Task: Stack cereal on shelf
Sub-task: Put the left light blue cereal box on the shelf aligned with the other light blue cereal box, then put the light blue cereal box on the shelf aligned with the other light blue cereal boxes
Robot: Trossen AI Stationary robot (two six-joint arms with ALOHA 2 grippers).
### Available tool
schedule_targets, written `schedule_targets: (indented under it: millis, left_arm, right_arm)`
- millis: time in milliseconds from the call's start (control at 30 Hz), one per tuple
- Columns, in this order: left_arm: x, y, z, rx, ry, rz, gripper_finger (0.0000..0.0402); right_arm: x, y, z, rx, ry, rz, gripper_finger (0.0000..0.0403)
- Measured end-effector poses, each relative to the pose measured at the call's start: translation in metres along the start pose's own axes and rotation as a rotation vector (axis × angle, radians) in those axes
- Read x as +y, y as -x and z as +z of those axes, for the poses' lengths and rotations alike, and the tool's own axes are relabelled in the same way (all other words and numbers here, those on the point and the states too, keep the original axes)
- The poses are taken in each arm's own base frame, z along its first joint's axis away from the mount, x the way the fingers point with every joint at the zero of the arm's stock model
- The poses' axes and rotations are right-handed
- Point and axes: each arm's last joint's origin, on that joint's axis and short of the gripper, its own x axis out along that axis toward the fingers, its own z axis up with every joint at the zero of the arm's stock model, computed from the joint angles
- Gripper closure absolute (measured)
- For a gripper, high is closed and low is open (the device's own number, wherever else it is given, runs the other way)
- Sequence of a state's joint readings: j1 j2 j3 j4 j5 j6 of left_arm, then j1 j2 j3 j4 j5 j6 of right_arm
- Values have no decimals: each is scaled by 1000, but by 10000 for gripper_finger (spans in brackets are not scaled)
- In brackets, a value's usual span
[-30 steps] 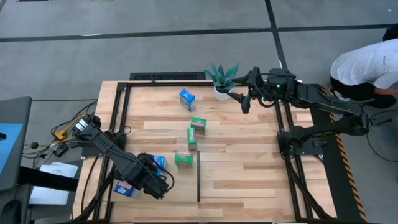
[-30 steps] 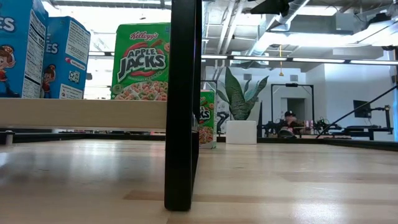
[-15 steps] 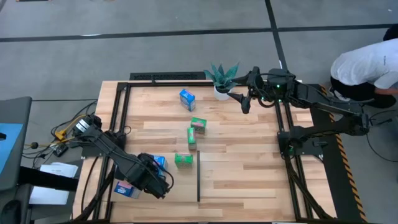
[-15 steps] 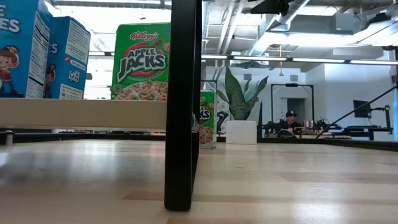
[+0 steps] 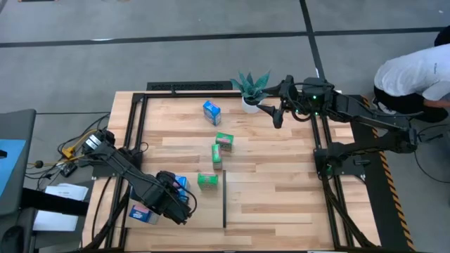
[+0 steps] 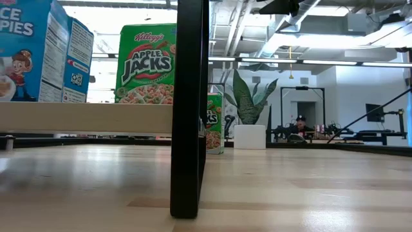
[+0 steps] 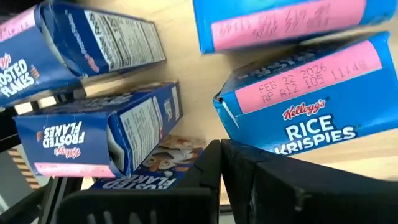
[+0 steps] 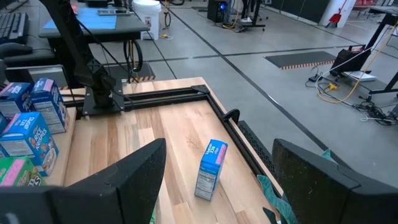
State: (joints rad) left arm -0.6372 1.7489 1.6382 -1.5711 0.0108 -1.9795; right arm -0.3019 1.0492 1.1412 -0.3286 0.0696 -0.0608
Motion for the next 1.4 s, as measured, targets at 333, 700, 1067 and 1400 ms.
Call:
schedule_targets:
  millis: [333,700,1067,1400]
  left_arm:
    - [0,0,1,47,-41,18,402]
    - [20,52,13,24,-81,-214,401]
    - [26,99,95,-631,-321,-427,305]
    - [14,89,203,-738,-416,-180,96]
  right_arm:
    - [0,0,0,0,17,0,85]
    - [-1,0,0,1,51,-4,85]
    - [-1,0,-1,14,72,-3,85]
    - [-1,0,-2,17,71,-10,85]
